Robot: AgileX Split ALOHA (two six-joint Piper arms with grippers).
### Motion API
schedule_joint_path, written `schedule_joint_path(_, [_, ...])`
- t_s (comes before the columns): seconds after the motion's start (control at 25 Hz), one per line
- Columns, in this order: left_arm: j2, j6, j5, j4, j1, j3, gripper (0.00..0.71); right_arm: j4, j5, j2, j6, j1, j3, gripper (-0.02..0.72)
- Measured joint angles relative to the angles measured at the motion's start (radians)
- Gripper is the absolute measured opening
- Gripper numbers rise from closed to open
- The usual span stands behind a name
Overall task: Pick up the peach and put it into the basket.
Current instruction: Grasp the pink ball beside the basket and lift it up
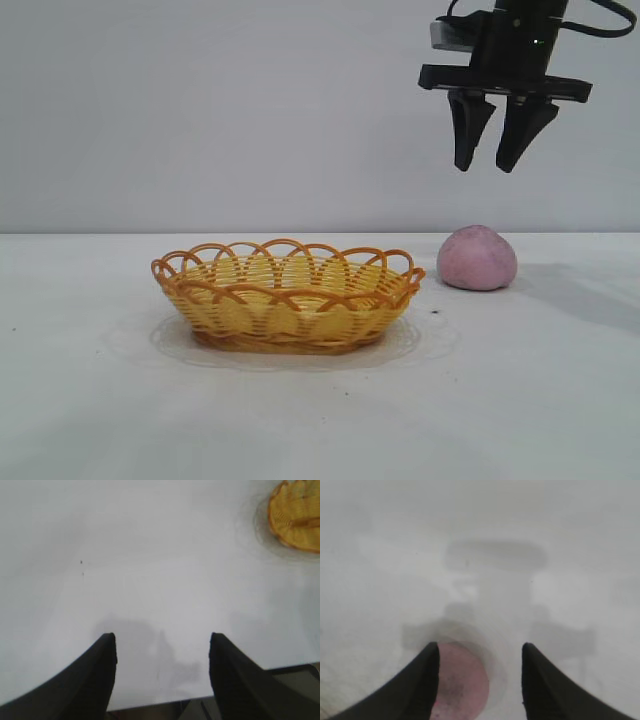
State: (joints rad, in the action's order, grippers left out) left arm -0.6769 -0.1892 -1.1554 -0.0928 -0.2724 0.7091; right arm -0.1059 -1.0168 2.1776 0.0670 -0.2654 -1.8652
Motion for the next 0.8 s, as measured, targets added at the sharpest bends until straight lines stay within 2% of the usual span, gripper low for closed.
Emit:
schedule_joint_path(0.24, [0.242, -0.011, -0.063, 0.023, 0.0, -0.146, 0.358, 0.0, 0.002, 0.002, 0.0, 0.0, 0.0, 0.356])
schedule_joint_path(0.28, [0.275, -0.006, -0.079, 0.021, 0.0, -0.161, 0.358, 0.0, 0.002, 0.002, 0.0, 0.0, 0.0, 0.31])
schedule_joint_path(0.36, [0.342, 0.013, -0.095, 0.021, 0.0, -0.17, 0.358, 0.0, 0.002, 0.002, 0.0, 0.0, 0.0, 0.329])
schedule_joint_path(0.48, [0.442, 0.039, -0.068, 0.025, 0.0, -0.18, 0.358, 0.0, 0.002, 0.002, 0.0, 0.0, 0.0, 0.329])
schedule_joint_path(0.6, [0.538, 0.05, 0.008, 0.027, 0.0, -0.209, 0.358, 0.0, -0.006, 0.002, 0.006, 0.0, 0.0, 0.329])
schedule_joint_path(0.8, [0.629, 0.054, 0.023, 0.025, 0.0, -0.218, 0.358, 0.0, -0.046, 0.002, 0.019, 0.0, 0.0, 0.329])
